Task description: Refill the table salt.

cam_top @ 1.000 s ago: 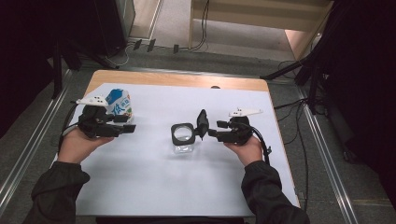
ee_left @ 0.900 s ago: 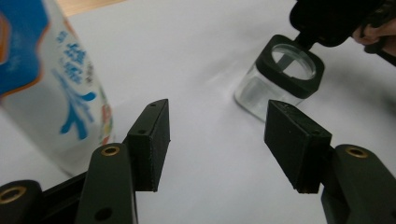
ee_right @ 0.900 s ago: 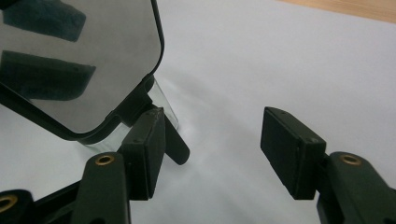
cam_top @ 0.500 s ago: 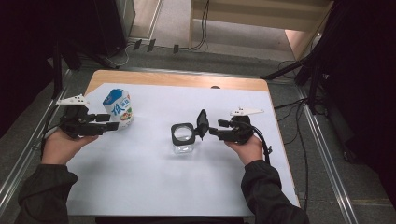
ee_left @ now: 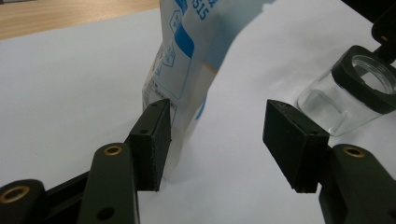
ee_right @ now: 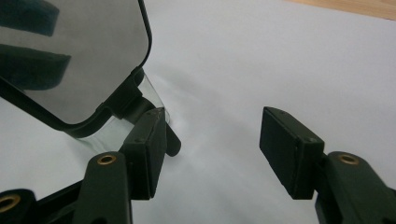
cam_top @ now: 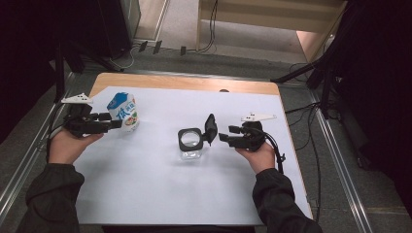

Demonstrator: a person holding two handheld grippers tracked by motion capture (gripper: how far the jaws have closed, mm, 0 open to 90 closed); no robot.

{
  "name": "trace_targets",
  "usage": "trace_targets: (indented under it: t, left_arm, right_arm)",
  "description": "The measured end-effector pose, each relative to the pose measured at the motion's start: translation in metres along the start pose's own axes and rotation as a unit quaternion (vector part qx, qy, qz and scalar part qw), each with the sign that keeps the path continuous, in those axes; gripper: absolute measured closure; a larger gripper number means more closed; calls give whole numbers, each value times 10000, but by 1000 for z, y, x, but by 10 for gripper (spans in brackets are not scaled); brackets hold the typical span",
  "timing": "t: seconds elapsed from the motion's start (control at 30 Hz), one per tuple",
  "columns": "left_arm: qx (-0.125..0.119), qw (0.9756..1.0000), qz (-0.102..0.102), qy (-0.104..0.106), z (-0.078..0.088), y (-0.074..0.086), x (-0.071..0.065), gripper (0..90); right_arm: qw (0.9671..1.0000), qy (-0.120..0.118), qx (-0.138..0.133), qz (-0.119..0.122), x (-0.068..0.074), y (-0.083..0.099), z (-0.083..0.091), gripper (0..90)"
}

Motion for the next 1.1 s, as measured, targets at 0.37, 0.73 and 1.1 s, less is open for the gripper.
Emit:
trace_targets:
  t: [0.37,0.73,1.1]
  left_arm:
    - [-73,9998,77,-169,-20,-8,14,474]
    - [99,9989,-253,-389,-32,-8,19,557]
    - [127,9984,-329,-436,-32,-9,17,655]
  right_arm:
    - [9998,174,-58,-124,-2,14,17,428]
    - [9994,283,-52,-197,-4,22,26,428]
    - [9994,279,-22,-189,-3,22,26,431]
Point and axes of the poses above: each handheld gripper's, and its own axes: z roughly backward along the jaws, y roughly out of its underside, x roughly to its left, the point moved 2 cm from there along -z, roughly forward along the jaws, and after that the axes turned 2 degrees about z, right-handed, at the moved point
